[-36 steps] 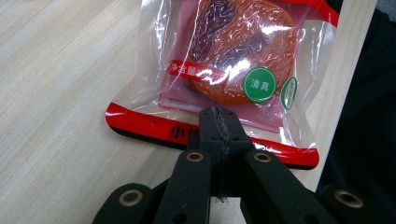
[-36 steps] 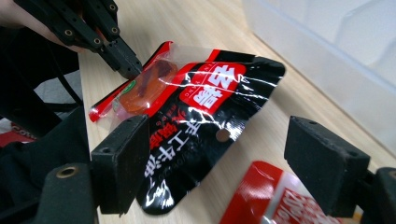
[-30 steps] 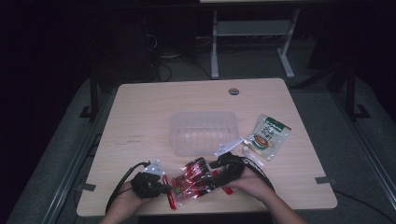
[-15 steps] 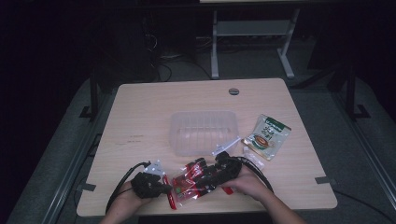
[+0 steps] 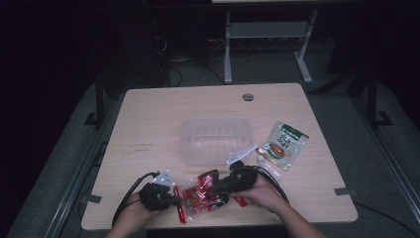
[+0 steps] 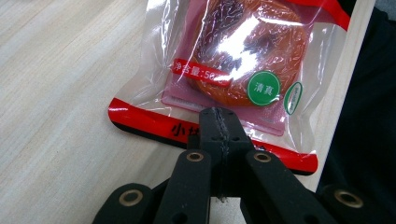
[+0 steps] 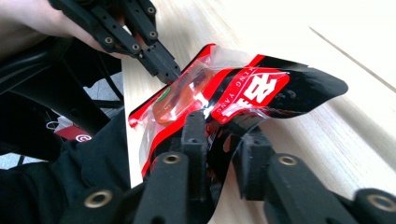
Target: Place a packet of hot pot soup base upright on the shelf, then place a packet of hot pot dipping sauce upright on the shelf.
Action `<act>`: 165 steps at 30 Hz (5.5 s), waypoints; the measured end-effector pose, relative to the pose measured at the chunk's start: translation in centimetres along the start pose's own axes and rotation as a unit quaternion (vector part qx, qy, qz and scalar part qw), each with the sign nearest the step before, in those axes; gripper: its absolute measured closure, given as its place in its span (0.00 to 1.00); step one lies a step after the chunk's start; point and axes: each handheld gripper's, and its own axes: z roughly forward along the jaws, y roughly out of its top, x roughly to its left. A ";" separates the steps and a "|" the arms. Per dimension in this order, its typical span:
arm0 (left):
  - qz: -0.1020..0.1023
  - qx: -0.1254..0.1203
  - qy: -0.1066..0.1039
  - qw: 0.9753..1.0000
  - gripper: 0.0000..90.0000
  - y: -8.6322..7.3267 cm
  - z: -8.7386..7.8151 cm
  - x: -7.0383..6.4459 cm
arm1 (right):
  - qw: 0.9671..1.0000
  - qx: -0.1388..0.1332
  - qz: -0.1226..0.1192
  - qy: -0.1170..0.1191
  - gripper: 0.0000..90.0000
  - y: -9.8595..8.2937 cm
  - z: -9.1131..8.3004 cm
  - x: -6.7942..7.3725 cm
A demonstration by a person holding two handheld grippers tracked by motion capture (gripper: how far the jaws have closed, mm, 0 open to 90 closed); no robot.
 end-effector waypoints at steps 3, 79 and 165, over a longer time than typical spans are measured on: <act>-0.004 -0.004 -0.001 1.000 1.00 0.0 0.1 0.0 | 1.000 -0.003 -0.005 0.006 0.92 0.1 0.0 0.1; 0.031 -0.035 0.023 0.999 0.25 -0.4 -1.5 0.7 | 0.982 -0.178 -0.062 -0.007 1.00 6.8 -7.6 2.4; 0.035 -0.021 0.008 0.999 0.24 -0.5 -0.6 0.4 | 0.985 -0.132 -0.004 -0.110 0.58 12.6 0.8 -3.8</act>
